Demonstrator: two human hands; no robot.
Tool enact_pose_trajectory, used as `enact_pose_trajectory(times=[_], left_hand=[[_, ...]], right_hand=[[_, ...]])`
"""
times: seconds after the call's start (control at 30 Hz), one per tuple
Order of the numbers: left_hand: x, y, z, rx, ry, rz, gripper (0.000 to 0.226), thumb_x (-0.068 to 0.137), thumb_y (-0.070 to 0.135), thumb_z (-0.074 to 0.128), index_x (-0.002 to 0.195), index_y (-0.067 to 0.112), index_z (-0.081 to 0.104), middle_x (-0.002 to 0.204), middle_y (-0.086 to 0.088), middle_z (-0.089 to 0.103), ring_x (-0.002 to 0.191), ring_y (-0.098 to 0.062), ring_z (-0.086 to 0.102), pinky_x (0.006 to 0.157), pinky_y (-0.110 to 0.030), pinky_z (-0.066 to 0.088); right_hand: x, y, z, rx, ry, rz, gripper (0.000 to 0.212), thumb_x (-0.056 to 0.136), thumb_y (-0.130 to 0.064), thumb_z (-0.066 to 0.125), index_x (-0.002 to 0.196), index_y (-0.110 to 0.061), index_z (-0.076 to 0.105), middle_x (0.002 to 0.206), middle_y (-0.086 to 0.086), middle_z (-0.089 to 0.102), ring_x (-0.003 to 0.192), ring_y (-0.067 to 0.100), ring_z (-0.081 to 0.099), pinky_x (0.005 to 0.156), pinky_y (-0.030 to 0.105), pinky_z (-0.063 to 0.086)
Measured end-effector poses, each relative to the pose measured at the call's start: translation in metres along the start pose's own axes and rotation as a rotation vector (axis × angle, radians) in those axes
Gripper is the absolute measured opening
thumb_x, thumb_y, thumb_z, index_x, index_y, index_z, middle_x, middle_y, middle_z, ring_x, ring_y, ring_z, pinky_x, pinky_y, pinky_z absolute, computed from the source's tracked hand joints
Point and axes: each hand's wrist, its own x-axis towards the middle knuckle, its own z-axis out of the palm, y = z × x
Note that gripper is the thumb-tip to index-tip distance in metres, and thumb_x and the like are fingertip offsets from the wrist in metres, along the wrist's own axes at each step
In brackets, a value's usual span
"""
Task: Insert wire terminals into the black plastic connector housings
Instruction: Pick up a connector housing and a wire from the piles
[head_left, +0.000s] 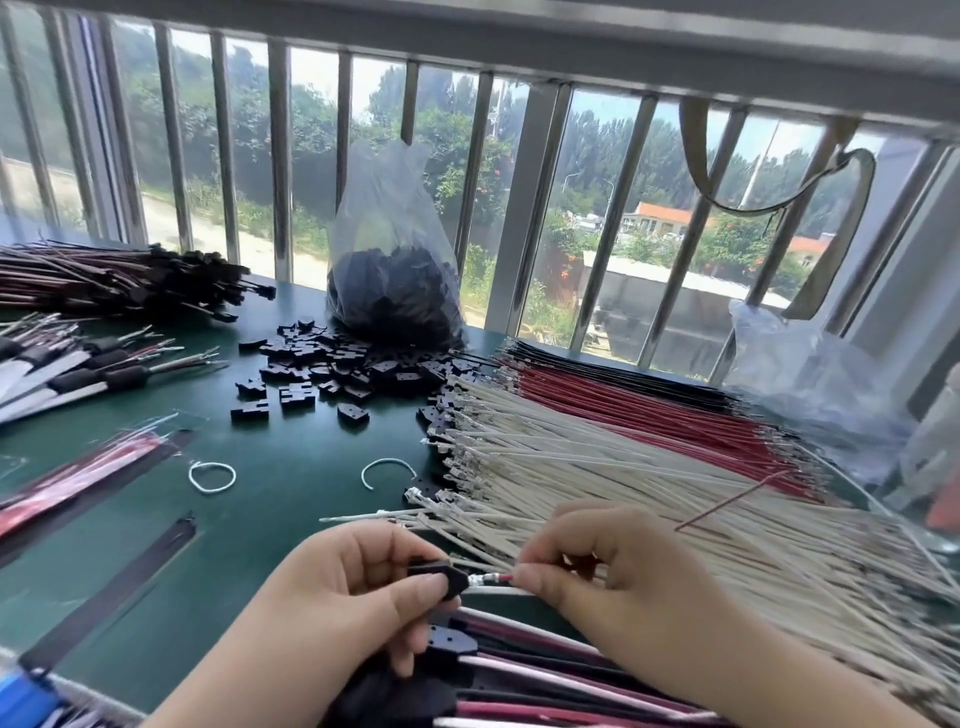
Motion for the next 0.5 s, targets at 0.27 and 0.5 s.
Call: enact_pose_trajectory(times=[0.27, 0.5], left_hand=[[-0.002, 0.0, 0.002, 0.048, -0.074, 0.037, 0.015, 0.061, 0.017, 0.073, 0.076, 0.014, 0.072, 0.059, -0.026, 0.063, 0.041, -0.02, 0.052, 0.042, -0.021, 0.043], [-0.006, 0.005, 0.008, 0.065, 0.032, 0.08, 0.007, 0.071, 0.008, 0.076, 0.073, 0.008, 0.07, 0.057, -0.029, 0.059, 0.04, -0.02, 0.049, 0.041, -0.022, 0.042]], right_hand=[[-0.004, -0.003, 0.003, -0.112, -0.031, -0.123, 0.006, 0.081, -0.043, 0.062, 0.079, -0.038, 0.063, 0.078, -0.023, 0.059, 0.075, 0.005, 0.057, 0.063, 0.024, 0.047], [0.005, -0.006, 0.019, -0.141, 0.052, -0.226, 0.006, 0.08, -0.036, 0.062, 0.082, -0.03, 0.06, 0.071, -0.015, 0.053, 0.067, 0.006, 0.051, 0.058, 0.031, 0.046]])
